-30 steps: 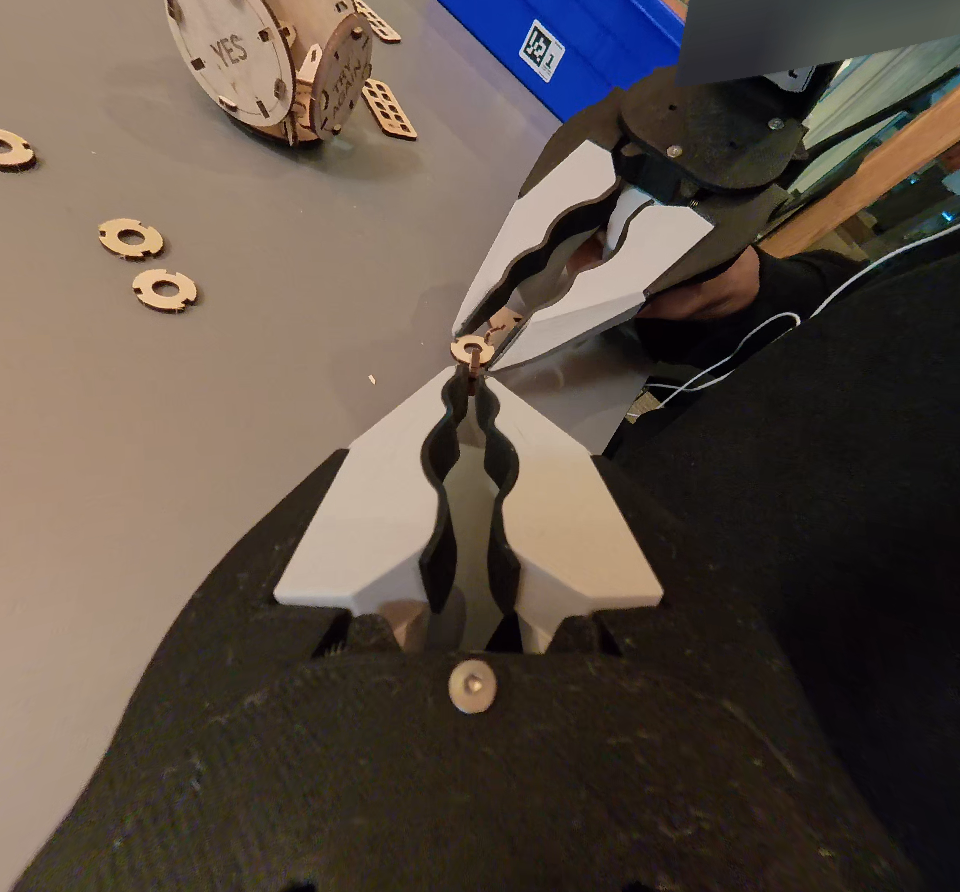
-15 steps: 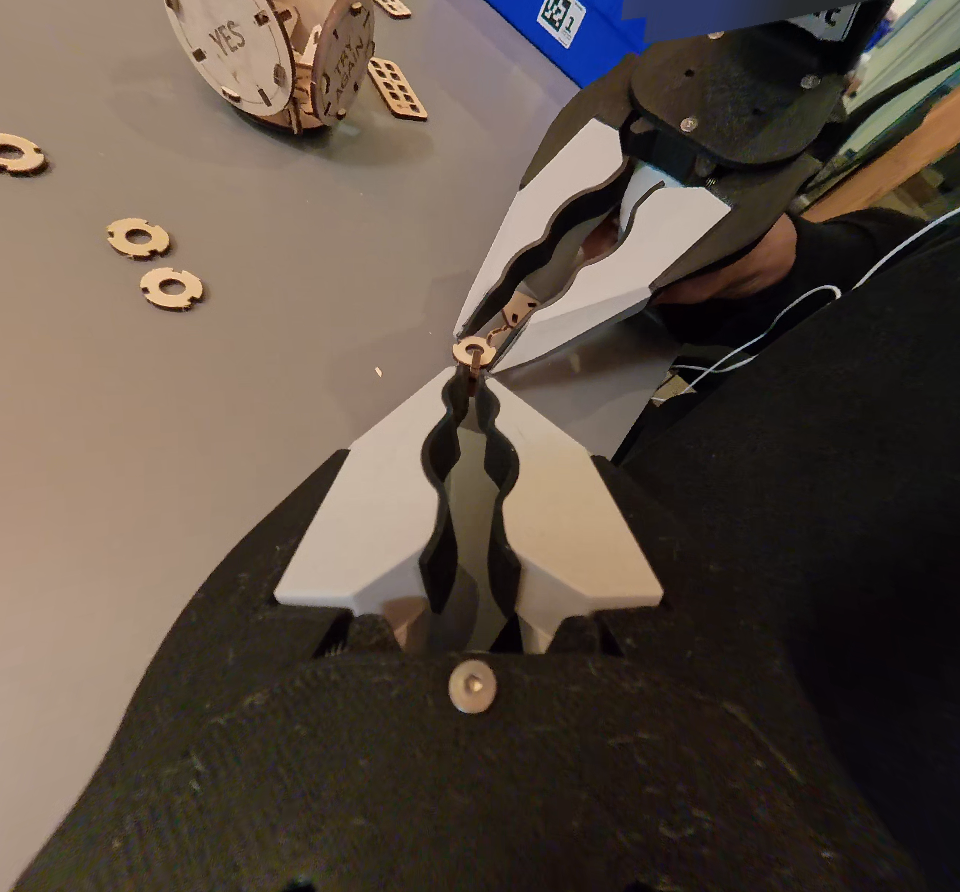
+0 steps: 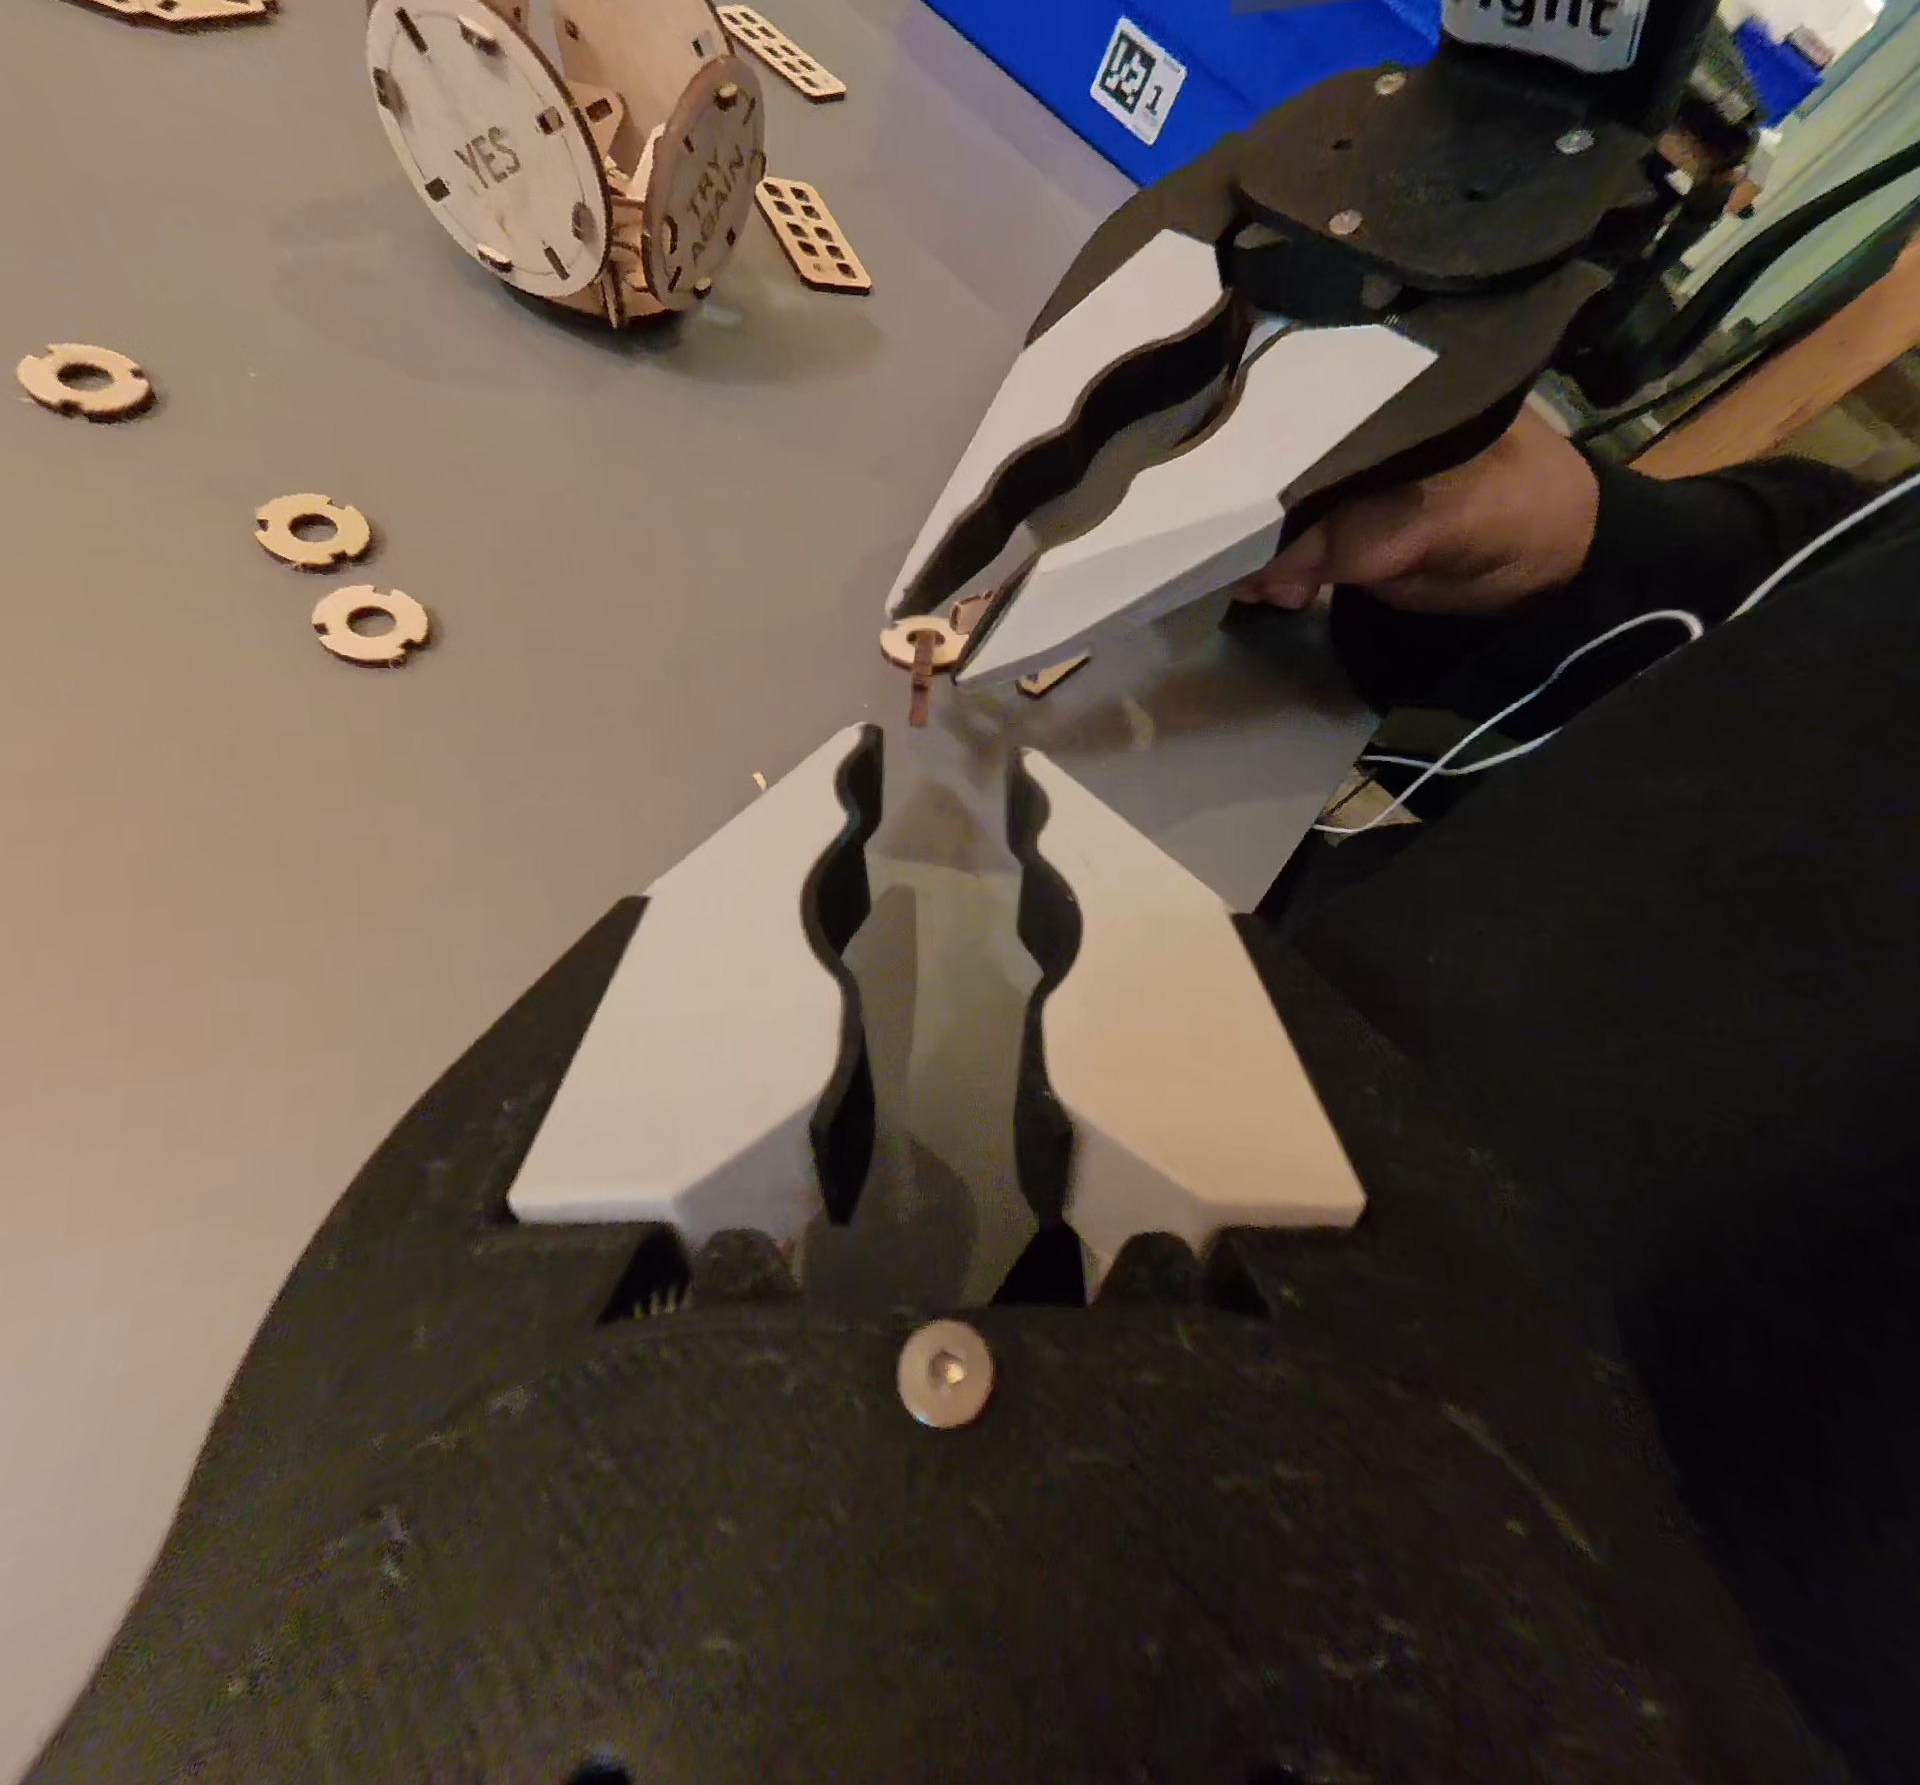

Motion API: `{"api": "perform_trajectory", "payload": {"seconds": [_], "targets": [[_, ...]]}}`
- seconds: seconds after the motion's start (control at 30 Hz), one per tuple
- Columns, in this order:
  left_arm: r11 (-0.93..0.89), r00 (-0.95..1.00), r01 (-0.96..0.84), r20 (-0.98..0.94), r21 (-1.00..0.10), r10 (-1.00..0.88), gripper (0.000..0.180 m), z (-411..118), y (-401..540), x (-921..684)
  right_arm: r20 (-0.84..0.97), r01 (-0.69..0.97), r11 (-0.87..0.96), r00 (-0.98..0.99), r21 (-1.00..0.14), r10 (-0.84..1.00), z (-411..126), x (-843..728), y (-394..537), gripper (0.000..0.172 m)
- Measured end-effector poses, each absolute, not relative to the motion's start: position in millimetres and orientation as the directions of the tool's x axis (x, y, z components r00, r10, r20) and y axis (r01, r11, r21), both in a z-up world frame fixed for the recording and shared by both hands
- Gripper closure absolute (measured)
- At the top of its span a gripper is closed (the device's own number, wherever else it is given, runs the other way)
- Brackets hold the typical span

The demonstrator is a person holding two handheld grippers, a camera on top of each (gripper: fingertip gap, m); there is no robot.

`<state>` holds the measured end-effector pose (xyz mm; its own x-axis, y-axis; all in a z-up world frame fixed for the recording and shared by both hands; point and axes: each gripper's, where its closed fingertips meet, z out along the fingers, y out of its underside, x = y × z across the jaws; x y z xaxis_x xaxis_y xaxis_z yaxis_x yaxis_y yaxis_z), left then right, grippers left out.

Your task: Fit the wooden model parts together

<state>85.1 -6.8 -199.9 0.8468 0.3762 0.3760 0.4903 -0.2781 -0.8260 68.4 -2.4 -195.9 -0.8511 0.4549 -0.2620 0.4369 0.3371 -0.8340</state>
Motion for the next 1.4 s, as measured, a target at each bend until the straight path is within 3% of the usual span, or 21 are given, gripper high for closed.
{"api": "perform_trajectory", "payload": {"seconds": [0.6,0.9,1.0,1.4], "targets": [[-0.201,0.848,0.481,0.395,-0.853,0.353,0.151,-179,-16,74,-0.125,0.306,0.376,-0.892,-0.874,0.435,-191,77,-2,0.156],[-0.250,0.840,0.435,0.289,-0.865,0.459,0.159,-180,-43,47,-0.140,0.319,0.344,-0.879,-0.883,0.455,-187,73,1,0.157],[-0.260,0.844,0.451,0.313,-0.854,0.435,0.180,-179,-47,49,-0.158,0.326,0.322,-0.877,-0.889,0.454,-184,72,2,0.157],[-0.305,0.812,0.436,0.224,-0.847,0.539,0.175,-185,-61,24,-0.174,0.334,0.286,-0.867,-0.898,0.467,-180,69,5,0.157]]}}
